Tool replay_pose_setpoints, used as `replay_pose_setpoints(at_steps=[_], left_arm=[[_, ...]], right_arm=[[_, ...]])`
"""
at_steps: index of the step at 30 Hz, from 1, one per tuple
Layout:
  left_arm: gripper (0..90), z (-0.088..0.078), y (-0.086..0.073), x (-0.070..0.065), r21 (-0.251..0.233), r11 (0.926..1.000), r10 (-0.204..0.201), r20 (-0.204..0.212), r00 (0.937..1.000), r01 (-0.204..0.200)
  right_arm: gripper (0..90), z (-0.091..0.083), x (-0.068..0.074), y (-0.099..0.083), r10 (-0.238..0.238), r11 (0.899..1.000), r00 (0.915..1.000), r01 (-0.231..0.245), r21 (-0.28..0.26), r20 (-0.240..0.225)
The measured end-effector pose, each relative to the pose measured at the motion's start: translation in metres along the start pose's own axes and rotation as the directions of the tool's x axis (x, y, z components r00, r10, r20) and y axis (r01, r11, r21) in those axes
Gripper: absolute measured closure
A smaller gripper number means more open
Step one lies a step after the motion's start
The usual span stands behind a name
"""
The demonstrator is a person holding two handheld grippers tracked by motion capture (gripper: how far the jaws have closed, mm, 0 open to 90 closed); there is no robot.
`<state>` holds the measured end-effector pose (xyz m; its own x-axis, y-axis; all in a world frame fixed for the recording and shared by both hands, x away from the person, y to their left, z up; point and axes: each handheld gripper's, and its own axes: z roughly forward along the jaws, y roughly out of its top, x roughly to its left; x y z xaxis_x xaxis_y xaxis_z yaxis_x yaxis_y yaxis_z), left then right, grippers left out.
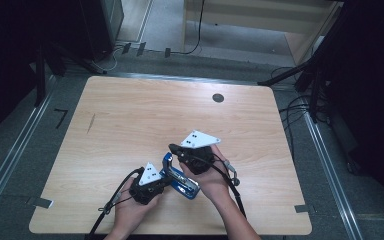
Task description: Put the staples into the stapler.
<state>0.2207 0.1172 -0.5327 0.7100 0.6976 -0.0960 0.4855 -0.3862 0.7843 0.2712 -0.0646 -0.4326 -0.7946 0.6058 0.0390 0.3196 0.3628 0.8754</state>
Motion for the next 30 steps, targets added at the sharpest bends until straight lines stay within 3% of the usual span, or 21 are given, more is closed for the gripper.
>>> replay_pose_setpoints(at_steps=[12,30], left_arm=[[90.0,0.0,0.0,0.0,-0.001,1.0,0.005,-0.001,1.0,-0.005],[90.0,0.0,0.0,0.0,-0.002,1.0,0.005,0.0,1.0,-0.005]], right_arm=[[90.0,0.006,0.011,0.015,-0.029,1.0,0.9993,0.029,-0.004,-0.025],[90.0,0.008,0.015,0.007,-0.037,0.999,0.9986,0.038,0.011,-0.039]])
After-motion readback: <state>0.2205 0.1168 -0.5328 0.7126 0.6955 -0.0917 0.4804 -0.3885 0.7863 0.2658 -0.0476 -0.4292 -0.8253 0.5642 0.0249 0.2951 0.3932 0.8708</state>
